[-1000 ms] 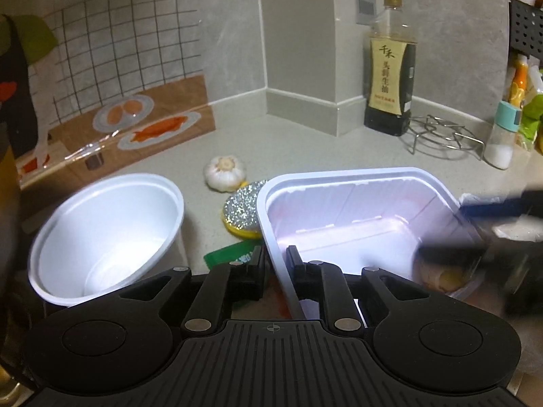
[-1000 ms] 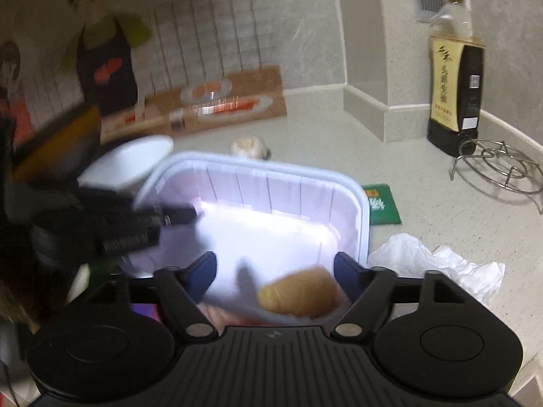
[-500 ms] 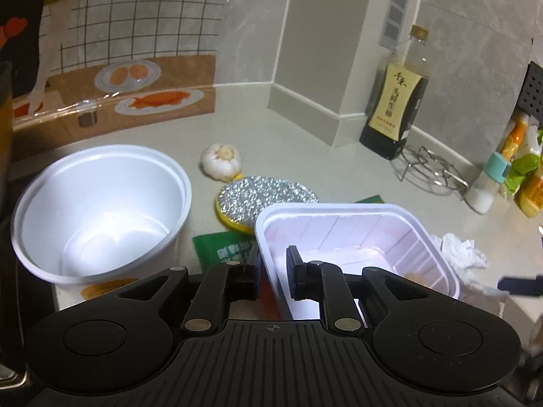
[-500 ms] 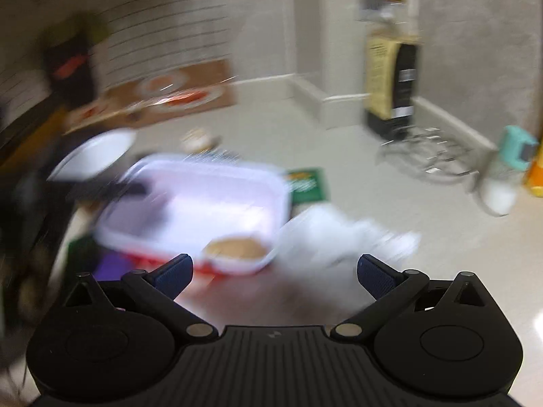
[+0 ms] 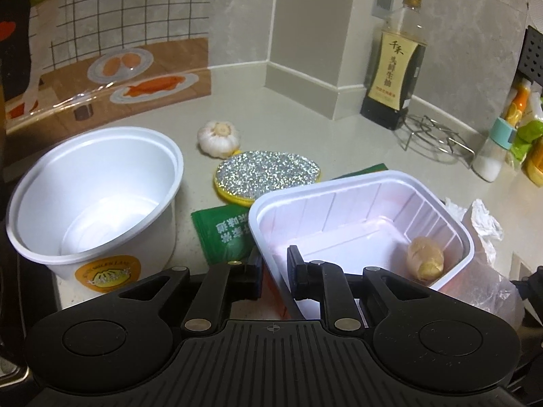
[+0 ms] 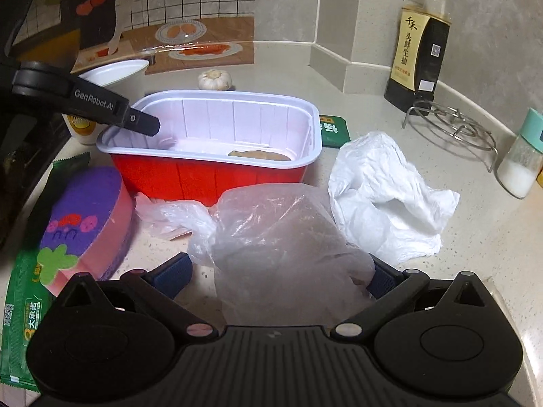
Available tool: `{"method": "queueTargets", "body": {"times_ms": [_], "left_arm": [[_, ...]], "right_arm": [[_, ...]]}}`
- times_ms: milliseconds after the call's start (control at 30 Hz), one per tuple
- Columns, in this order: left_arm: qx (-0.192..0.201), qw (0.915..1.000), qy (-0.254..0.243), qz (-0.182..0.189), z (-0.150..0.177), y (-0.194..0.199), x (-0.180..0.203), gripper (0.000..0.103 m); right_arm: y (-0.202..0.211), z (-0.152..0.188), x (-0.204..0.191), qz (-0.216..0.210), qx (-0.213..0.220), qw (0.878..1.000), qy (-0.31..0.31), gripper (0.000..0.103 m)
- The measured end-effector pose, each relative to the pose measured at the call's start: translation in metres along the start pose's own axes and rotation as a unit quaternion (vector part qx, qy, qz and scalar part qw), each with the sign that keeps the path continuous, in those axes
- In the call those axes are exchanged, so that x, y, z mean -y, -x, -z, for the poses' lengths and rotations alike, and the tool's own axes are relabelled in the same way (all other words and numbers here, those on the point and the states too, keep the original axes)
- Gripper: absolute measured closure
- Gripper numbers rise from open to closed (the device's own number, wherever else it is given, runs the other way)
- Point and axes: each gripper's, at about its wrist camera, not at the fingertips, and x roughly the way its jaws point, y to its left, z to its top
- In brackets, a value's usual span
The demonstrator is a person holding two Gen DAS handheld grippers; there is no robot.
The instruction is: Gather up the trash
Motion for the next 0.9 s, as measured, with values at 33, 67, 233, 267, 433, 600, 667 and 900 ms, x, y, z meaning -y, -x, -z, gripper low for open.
{"method": "queueTargets", "body": {"times_ms": [33,67,233,267,433,600,667,900], "left_arm": [[0.002,1.0000,0.003,0.002,0.001,0.001,0.000,0.085],[0.007,0.9999,0.004,0.006,0.002,0.002,0.001,0.085],[0.047,0.9989,-0.002,0.008,0.001,0.012,0.004,0.088],[0.058,0.9983,-0.005,0.005,0.000,0.016,0.004,0.089],[0.084,0.9963,-0.016,-0.014,-0.007,0.022,0.005,0.090],[0.068,0.9976,-0.006,-0.014,-0.004,0.013,0.002,0.090],[0.060,0.9981,-0.004,-0.012,-0.002,0.012,0.001,0.090],[0.047,0.9989,-0.004,-0.008,0.004,0.009,-0.004,0.089]], "right_arm": [[0.000,-0.002,0.002,0.001,-0.007,1.000,-0.006,0.000],[-0.001,-0.004,0.002,0.005,-0.015,1.000,-0.009,0.000],[-0.005,-0.008,0.006,0.012,-0.023,1.000,-0.017,0.000],[-0.005,-0.008,0.007,0.005,-0.024,1.000,-0.009,0.000],[0.031,-0.016,0.012,0.002,0.034,0.999,0.008,0.011],[0.072,-0.043,0.016,-0.014,0.101,0.994,-0.032,0.009],[0.067,-0.058,0.019,-0.037,0.090,0.993,-0.061,0.010],[-0.001,-0.090,-0.009,-0.076,-0.062,0.990,-0.101,0.046]]}}
